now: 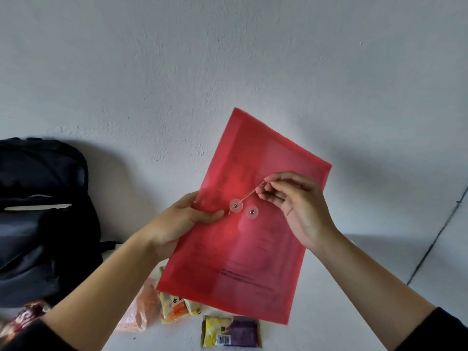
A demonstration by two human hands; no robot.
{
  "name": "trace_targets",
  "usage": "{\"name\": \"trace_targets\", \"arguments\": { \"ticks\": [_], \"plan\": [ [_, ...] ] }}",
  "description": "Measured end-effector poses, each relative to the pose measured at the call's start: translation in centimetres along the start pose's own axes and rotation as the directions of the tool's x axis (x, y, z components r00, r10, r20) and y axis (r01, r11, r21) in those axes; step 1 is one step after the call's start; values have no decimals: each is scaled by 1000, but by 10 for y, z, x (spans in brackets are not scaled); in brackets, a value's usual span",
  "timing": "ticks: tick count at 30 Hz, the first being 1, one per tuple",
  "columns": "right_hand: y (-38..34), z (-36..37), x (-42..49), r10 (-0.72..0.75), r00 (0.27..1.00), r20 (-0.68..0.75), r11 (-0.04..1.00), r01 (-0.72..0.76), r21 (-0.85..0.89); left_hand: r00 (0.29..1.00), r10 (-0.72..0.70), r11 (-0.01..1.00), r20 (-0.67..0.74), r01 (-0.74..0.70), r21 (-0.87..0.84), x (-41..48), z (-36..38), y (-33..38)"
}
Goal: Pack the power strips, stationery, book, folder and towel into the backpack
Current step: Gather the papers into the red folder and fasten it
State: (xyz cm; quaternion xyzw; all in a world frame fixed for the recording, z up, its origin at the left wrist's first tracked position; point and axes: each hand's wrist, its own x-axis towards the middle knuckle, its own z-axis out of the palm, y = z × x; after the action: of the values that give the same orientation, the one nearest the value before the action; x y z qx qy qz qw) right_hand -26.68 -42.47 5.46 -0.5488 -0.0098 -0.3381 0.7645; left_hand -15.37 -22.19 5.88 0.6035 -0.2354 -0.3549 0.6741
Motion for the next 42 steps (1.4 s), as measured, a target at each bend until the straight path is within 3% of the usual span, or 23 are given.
{"name": "trace_targets", "arguments": {
  "ticks": [5,7,11,12,14,17,19,24,28,31,33,34,38,42],
  "plan": [
    [3,0,-2,-211,975,72,877,222,-426,994,86,993,-66,-80,83,-3,-4,3],
    [2,1,-2,-195,980,50,879,197,-433,990,94,991,-102,-83,105,-4,-5,3],
    [2,-4,2,8,1000,-3,987,-9,-158,979,75,994,-191,-60,87,-5,-9,0],
    [3,-8,3,14,1000,4,977,-13,-212,977,73,995,-199,-56,88,-4,-10,-1],
    [8,-16,1,-49,999,23,876,54,-479,972,67,995,-223,-50,83,-3,-14,-2],
    [16,-22,-8,-148,983,106,603,175,-779,965,47,999,-258,-41,30,-2,-20,0],
    [22,-22,-11,-175,973,148,476,215,-853,962,44,999,-268,-44,8,-1,-22,1],
    [30,-24,-5,-183,944,273,292,318,-902,972,38,998,-232,-46,-32,-1,-19,-1],
    [23,-23,-3,-188,953,236,357,290,-888,975,49,998,-216,-56,-25,-1,-20,-2],
    [14,-22,-2,90,959,268,371,218,-903,970,59,997,-237,-67,-24,-1,-22,0],
    [14,-20,-2,280,919,278,296,193,-935,969,57,997,-240,-65,-28,-2,-22,0],
    [16,-20,-2,305,913,270,268,190,-945,969,54,998,-240,-63,-28,-2,-22,0],
    [24,-17,-1,70,983,172,269,148,-952,967,66,998,-246,-70,-5,-2,-18,-2],
    [24,-7,-4,0,982,190,232,184,-955,966,113,993,-234,-102,60,-2,-10,-5]
  ]
}}
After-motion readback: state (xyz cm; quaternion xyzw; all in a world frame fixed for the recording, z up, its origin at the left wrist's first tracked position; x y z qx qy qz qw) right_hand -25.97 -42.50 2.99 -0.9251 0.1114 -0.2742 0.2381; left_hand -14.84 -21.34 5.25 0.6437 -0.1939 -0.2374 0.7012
